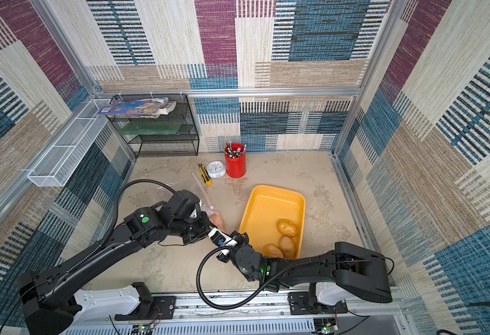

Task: Put the potatoes into a zipper bag and zip it
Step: Zip the zipper food storage bag at the center of the board.

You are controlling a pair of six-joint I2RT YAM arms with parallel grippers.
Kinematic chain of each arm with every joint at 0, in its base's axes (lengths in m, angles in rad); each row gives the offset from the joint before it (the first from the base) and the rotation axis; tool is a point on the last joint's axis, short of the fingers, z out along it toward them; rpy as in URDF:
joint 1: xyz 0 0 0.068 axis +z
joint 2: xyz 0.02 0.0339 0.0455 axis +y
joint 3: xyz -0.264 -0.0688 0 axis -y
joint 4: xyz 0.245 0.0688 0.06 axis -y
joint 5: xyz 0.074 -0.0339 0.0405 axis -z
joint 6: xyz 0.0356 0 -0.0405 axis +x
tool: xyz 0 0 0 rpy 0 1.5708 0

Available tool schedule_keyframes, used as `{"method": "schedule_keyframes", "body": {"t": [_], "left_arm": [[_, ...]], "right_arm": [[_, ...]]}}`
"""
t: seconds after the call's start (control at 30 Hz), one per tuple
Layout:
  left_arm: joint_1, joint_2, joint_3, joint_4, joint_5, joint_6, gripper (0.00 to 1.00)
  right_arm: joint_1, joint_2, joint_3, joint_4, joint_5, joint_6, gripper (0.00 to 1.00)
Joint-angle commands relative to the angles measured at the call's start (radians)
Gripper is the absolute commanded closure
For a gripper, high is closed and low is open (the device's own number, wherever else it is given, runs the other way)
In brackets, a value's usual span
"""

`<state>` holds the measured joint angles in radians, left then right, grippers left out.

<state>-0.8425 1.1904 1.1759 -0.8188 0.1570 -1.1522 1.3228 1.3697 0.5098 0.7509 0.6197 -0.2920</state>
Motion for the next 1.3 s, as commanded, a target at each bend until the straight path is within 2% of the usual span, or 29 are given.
{"method": "schedule_keyframes", "body": {"t": [0.0, 0.17, 0.5, 0.97, 1.27], "left_arm": [[0.0, -0.004, 0.008, -0.009, -0.013, 0.015, 0.85], [0.0, -0.004, 0.008, -0.008, -0.023, 0.014, 0.95], [0.031, 0.025, 0.021, 0.007, -0.043, 0.064, 1.0], [0.1, 0.008, 0.046, 0.006, -0.104, 0.108, 1.0], [0.206, 0.008, 0.004, 0.027, -0.069, 0.144, 1.0]], "right_arm": [[0.005, 0.0, 0.009, 0.026, -0.009, 0.011, 1.0], [0.017, -0.001, 0.01, 0.028, -0.005, 0.007, 1.0], [0.059, -0.06, -0.021, 0.042, -0.034, 0.008, 1.0], [0.091, -0.095, -0.053, 0.047, -0.049, 0.011, 1.0], [0.104, -0.132, -0.085, 0.058, -0.058, 0.026, 1.0]]}}
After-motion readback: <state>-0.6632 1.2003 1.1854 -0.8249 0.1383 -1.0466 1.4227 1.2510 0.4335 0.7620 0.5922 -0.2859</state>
